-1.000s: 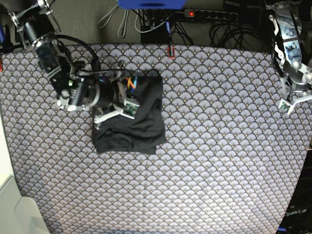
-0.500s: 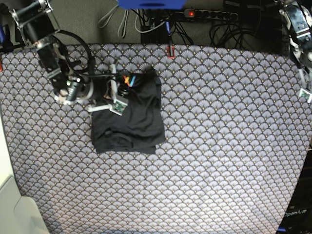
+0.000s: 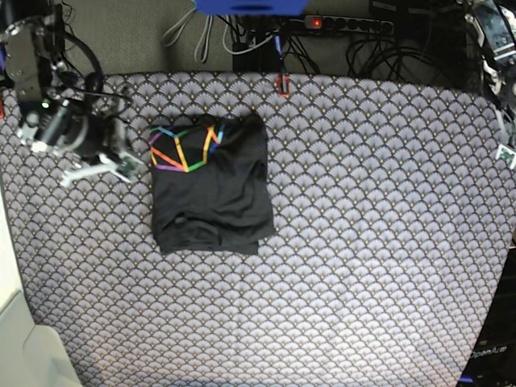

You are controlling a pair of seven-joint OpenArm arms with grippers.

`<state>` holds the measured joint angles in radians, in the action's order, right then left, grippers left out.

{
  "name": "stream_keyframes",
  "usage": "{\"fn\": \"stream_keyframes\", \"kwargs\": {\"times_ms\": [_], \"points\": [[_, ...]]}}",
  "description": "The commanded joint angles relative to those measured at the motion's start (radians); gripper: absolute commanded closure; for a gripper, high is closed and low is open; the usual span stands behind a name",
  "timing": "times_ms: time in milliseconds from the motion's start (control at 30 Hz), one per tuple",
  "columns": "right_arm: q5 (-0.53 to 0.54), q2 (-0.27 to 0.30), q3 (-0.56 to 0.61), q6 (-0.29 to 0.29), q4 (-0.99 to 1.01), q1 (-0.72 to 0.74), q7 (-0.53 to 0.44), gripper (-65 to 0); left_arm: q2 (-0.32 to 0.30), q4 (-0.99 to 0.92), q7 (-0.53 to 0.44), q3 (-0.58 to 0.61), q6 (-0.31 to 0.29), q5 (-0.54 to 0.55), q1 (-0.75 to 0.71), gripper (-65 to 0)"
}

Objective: Fold the T-shirt properly

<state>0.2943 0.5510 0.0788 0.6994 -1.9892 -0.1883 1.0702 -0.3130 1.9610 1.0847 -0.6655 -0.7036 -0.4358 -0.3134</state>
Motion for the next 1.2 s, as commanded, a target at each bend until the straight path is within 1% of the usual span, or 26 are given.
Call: {"fn": "stream_keyframes", "kwargs": {"times_ms": [0,100,167,233,333,400,467,533,600,667,733,800,867,967,1033,1100,1167], "points": [[0.016,0.011,-0.034,-0.001,-0.017,-0.032,-0.015,0.0,-0.013,-0.005,-0.015,-0.007,0.005,-0.016,-0.014,-0.4],[0.016,0.008,-0.162,-0.001,-0.020,-0.165,-0.017,0.0,-0.008,-0.053,-0.053,-0.007,0.005,-0.016,-0.026,-0.3],[0.016,-0.007,-0.247,-0.001,-0.020,-0.254,-0.048,0.0,-0.005,-0.096,-0.070,0.000,0.005,-0.010,-0.048,-0.3],[0.016,-0.050,-0.339,-0.001,-0.022,-0.351,-0.101,0.0,-0.005,-0.142,-0.110,0.036,0.005,0.038,-0.079,-0.3],[0.016,-0.111,-0.475,-0.001,-0.020,-0.478,-0.180,0.0,-0.010,-0.185,-0.166,0.071,0.005,0.139,-0.143,-0.3],[0.015,-0.144,-0.548,-0.001,-0.011,-0.551,-0.227,0.0,-0.005,-0.203,-0.185,0.077,0.005,0.190,-0.171,-0.3],[-0.007,-0.182,-0.584,-0.001,0.005,-0.603,-0.269,0.0,0.002,-0.220,-0.189,0.077,0.005,0.219,-0.203,-0.3],[-0.083,-0.216,-0.597,-0.001,0.035,-0.627,-0.313,0.0,0.025,-0.246,-0.192,0.077,0.005,0.249,-0.227,-0.3],[-0.189,-0.263,-0.604,-0.001,0.083,-0.621,-0.333,0.0,0.050,-0.286,-0.229,0.077,0.005,0.259,-0.247,-0.3],[-0.301,-0.300,-0.606,-0.001,0.166,-0.597,-0.350,0.0,0.082,-0.354,-0.294,0.076,0.005,0.257,-0.269,-0.3],[-0.378,-0.325,-0.607,-0.001,0.268,-0.567,-0.382,0.0,0.111,-0.438,-0.360,0.077,0.005,0.256,-0.284,-0.3],[-0.421,-0.337,-0.607,-0.001,0.390,-0.544,-0.450,0.0,0.133,-0.547,-0.429,0.077,0.005,0.256,-0.280,-0.3],[-0.424,-0.337,-0.617,-0.001,0.534,-0.529,-0.532,0.0,0.142,-0.673,-0.510,0.077,0.005,0.256,-0.275,-0.3],[-0.427,-0.329,-0.618,-0.001,0.784,-0.454,-0.652,0.0,0.148,-0.875,-0.614,0.079,0.005,0.256,-0.234,-0.3],[-0.429,-0.296,-0.610,-0.001,0.979,-0.396,-0.737,0.0,0.145,-1.014,-0.683,0.080,0.005,0.256,-0.206,-0.3],[-0.429,-0.276,-0.590,-0.001,1.172,-0.317,-0.813,0.0,0.137,-1.139,-0.762,0.128,0.005,0.256,-0.186,-0.3],[-0.429,-0.256,-0.561,-0.001,1.319,-0.261,-0.881,0.0,0.120,-1.261,-0.846,0.191,0.005,0.256,-0.162,-0.3]]}}
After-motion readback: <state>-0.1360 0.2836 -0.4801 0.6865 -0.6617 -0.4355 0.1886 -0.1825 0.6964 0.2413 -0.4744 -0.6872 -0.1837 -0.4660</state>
